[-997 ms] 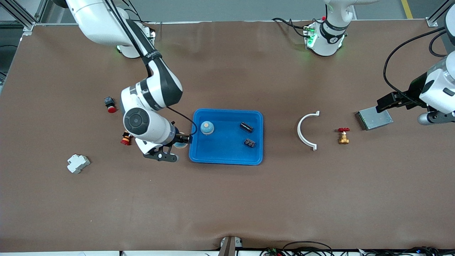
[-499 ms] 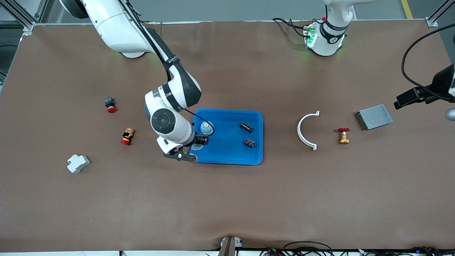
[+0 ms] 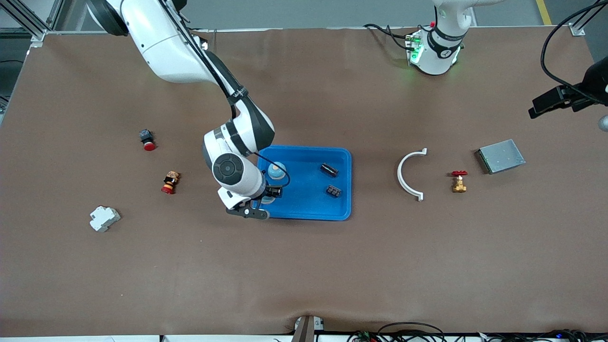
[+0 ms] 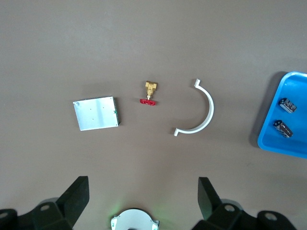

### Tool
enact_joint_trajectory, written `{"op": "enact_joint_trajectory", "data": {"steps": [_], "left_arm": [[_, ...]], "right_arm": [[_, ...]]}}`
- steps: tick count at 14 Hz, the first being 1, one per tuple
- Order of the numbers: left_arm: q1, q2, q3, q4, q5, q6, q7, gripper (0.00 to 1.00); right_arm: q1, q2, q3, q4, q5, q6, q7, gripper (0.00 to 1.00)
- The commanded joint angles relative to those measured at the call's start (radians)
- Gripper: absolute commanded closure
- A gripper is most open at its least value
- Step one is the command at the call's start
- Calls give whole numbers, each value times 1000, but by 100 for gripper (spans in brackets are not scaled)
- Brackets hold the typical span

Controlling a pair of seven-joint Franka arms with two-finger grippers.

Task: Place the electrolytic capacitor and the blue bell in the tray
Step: 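Lower the bell into the tray and open the right gripper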

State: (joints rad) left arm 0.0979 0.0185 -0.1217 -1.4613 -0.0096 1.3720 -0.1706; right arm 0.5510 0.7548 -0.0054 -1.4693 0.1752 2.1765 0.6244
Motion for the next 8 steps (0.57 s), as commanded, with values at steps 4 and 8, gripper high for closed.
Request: {"op": "enact_joint_trajectory", "data": {"steps": [4, 8], "left_arm": [[5, -141, -21, -197, 19, 111, 5, 0], [-1, -155, -21, -223, 19, 162, 5, 0]], "right_arm": [[13, 47, -10, 32, 16, 14, 14, 83], [23, 66, -10, 32, 20, 54, 15, 82]]}}
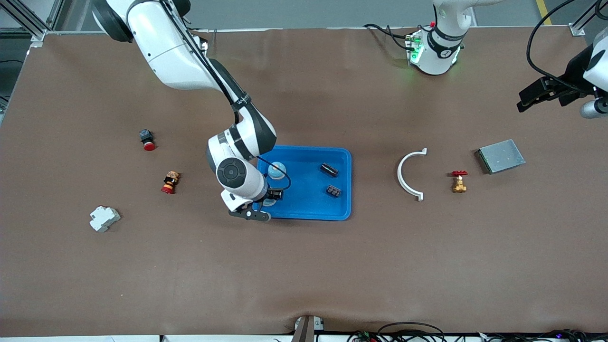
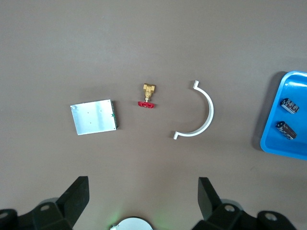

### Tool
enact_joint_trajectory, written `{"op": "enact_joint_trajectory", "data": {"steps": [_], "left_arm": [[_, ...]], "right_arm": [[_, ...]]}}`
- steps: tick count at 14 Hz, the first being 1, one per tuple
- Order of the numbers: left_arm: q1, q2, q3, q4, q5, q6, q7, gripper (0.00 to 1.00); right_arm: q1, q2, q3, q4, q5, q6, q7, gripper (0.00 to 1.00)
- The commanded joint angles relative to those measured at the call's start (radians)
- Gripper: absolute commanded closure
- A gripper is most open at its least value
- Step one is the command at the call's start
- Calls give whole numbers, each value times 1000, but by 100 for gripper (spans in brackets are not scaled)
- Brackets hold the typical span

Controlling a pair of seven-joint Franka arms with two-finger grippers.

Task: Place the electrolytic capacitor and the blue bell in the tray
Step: 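Lower the bell into the tray and open the right gripper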

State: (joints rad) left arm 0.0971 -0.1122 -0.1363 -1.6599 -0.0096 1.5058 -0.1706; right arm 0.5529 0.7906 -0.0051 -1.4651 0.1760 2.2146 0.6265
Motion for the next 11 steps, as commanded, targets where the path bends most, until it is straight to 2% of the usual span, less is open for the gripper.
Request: {"op": "enact_joint_trajectory", "data": {"steps": [1, 4, 8, 9, 10, 11], "left_arm": [[-4, -14, -6, -12, 19, 25, 2, 0], [-4, -10, -37, 2, 68, 22, 2, 0], [3, 29, -40, 77, 57, -19, -1, 0], [9, 32, -39, 77, 54, -21, 2, 0], [9, 34, -36, 83, 53, -21, 2, 0], [6, 34, -37, 87, 54, -22, -1, 0]], "right_arm": [[22, 30, -10, 28, 19, 17, 13, 82], [30, 39, -10, 28, 19, 19, 13, 82], [33, 41, -10, 28, 19, 19, 16, 81], [35, 41, -10, 28, 19, 19, 16, 75], [36, 41, -10, 28, 19, 17, 16, 57], [38, 41, -10, 28, 19, 17, 16, 21]]}}
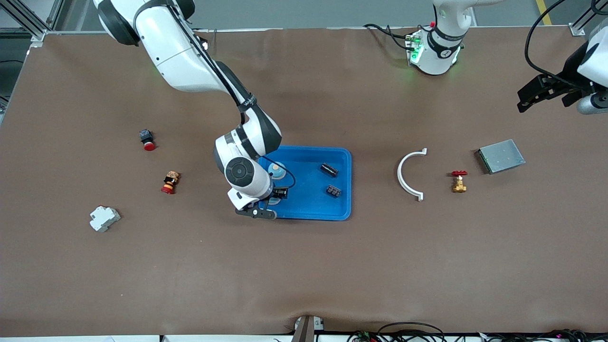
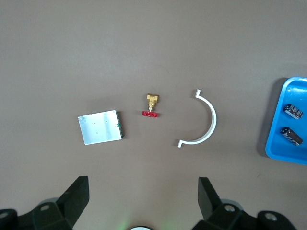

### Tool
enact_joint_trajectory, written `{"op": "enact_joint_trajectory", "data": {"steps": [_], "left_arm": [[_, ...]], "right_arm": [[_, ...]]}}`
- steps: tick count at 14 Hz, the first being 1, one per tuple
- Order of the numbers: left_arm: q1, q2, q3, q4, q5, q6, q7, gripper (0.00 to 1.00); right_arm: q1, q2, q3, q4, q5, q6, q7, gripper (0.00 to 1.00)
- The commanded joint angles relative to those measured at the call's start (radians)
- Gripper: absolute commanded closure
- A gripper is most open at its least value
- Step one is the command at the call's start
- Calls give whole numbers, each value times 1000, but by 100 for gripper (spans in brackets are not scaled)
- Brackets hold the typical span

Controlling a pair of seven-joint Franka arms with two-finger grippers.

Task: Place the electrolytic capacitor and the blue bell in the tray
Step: 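Lower the bell into the tray and open the right gripper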

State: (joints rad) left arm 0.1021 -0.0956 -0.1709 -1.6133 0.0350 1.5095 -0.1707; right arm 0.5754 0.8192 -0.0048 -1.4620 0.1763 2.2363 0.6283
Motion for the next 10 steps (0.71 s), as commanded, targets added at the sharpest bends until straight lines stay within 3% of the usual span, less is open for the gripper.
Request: {"op": "enact_joint_trajectory", "data": {"steps": [1, 7, 10], "left_arm": [[2, 17, -1, 41, 9, -26, 2, 0], [-2, 10, -7, 59, -1, -26, 8, 0], [-6, 5, -9, 59, -27, -29, 10, 0]], "right_arm": [[15, 12, -11, 25, 19, -4, 14, 0], [23, -20, -9, 26, 19, -23, 5, 0], [23, -80, -9, 26, 19, -110, 8, 0]]}}
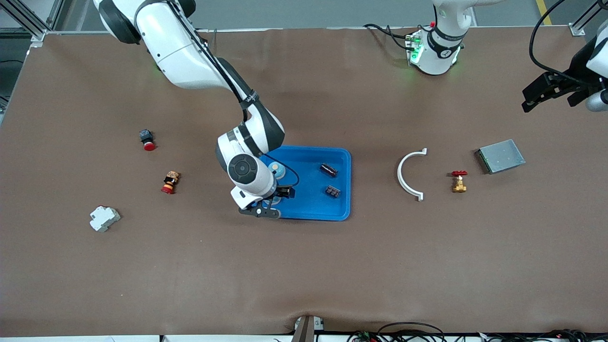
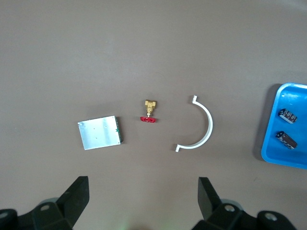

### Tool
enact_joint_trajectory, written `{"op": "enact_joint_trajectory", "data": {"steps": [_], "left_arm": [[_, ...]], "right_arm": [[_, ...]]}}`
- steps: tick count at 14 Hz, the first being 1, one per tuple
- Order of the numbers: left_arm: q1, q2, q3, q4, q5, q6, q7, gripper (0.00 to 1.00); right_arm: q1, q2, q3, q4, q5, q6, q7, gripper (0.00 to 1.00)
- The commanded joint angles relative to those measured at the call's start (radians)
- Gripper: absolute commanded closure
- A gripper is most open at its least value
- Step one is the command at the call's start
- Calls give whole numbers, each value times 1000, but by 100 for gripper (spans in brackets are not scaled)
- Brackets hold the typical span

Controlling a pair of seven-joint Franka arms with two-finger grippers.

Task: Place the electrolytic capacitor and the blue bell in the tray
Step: 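Lower the bell into the tray and open the right gripper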

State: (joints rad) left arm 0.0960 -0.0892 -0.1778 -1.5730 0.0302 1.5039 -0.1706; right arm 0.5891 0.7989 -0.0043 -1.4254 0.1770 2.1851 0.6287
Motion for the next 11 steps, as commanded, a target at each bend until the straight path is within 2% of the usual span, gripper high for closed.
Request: {"op": "enact_joint_trajectory", "data": {"steps": [1, 6, 11], "left_arm": [[5, -1, 0, 19, -38, -25, 8, 0], [1, 0, 0, 30, -53, -25, -7, 0], [-1, 5, -2, 42, -47, -25, 2, 0]], "right_arm": [[9, -82, -10, -10, 18, -97, 6, 0], [-11, -213, -14, -12, 18, -296, 5, 0], [-80, -354, -19, -17, 12, -487, -9, 0]]}}
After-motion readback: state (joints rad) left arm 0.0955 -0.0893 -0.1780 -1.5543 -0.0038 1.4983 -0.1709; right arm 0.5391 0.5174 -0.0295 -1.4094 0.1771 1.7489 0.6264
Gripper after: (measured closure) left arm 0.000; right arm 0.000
